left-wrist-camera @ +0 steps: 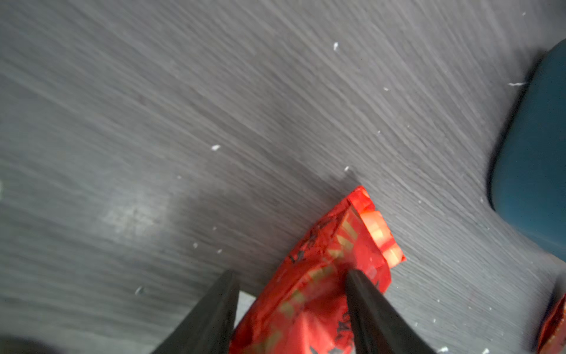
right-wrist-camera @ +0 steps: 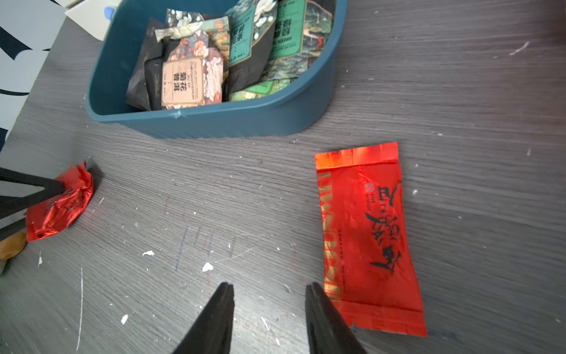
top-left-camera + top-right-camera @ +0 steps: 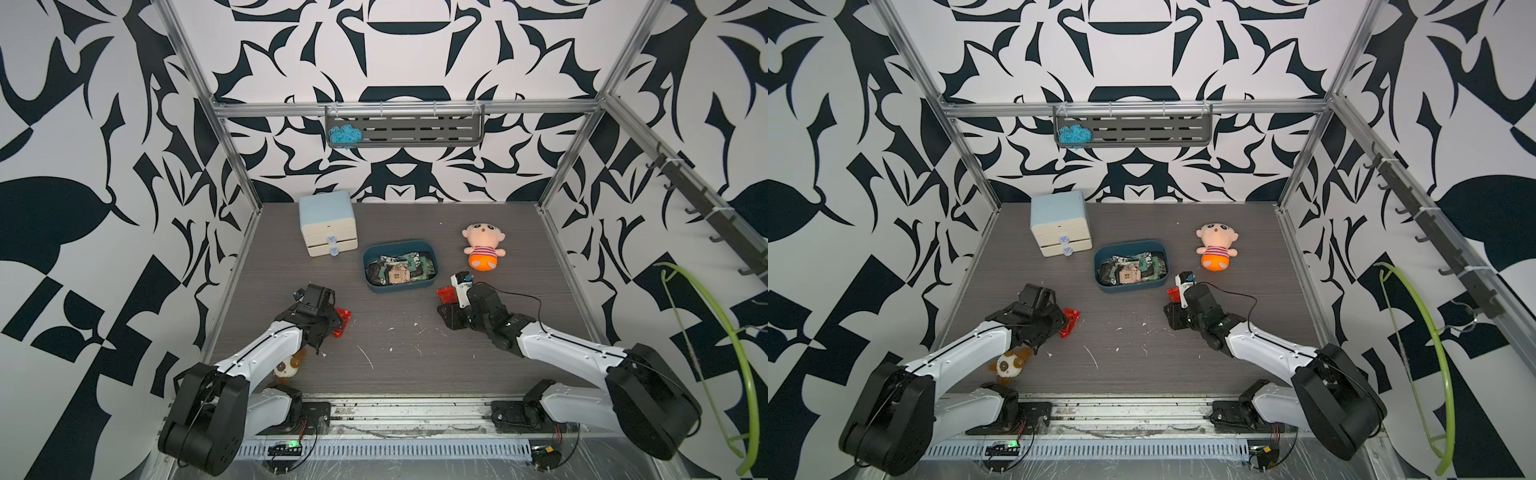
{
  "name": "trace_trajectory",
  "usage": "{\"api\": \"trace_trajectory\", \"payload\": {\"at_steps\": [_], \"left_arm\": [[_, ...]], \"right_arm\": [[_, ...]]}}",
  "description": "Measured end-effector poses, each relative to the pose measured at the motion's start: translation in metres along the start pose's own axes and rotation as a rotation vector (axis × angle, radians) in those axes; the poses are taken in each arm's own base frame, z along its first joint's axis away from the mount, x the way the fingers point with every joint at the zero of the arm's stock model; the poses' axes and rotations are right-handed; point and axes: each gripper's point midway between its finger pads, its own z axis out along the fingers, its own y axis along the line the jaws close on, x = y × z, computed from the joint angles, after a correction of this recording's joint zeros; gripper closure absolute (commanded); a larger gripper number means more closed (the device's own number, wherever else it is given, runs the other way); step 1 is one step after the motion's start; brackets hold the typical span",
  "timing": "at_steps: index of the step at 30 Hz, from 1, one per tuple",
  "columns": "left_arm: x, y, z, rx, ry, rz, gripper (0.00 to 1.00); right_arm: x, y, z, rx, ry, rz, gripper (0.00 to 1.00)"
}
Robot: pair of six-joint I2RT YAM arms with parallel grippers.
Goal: Put the tea bags into the storage box
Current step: Pick up the tea bag from the center of the board.
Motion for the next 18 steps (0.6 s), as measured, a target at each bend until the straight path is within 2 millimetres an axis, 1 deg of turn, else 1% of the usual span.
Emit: {"api": "trace_trajectory", "payload": {"at_steps": [1, 6, 9, 11, 13, 15, 18], "left_arm": [[-0.001, -0.002, 0.001, 0.005, -0.001, -0.001, 0.42], [-0.007, -0.012, 0.009, 0.016, -0.005, 0.001, 0.56], [-0.007, -0.016, 0.012, 0.022, -0.004, 0.011, 0.72], [-0.005, -0.017, 0.013, 0.028, 0.001, 0.005, 0.77], [-0.005, -0.018, 0.013, 0.033, 0.003, 0.004, 0.86], [-0.005, -0.021, 0.011, 0.045, 0.004, 0.008, 0.92], [-0.005, -0.023, 0.006, 0.059, 0.0, 0.012, 0.96]], "right_arm": [[0.0, 0.0, 0.0, 0.0, 0.001, 0.0, 0.58], [0.0, 0.0, 0.002, 0.0, 0.004, 0.0, 0.58], [0.0, 0.0, 0.002, -0.001, 0.004, 0.0, 0.58], [0.0, 0.0, 0.002, -0.001, 0.005, 0.0, 0.58], [0.0, 0.0, 0.002, -0.001, 0.004, 0.0, 0.58], [0.0, 0.0, 0.002, -0.001, 0.004, 0.0, 0.58], [0.0, 0.0, 0.003, 0.0, 0.007, 0.0, 0.59]]}}
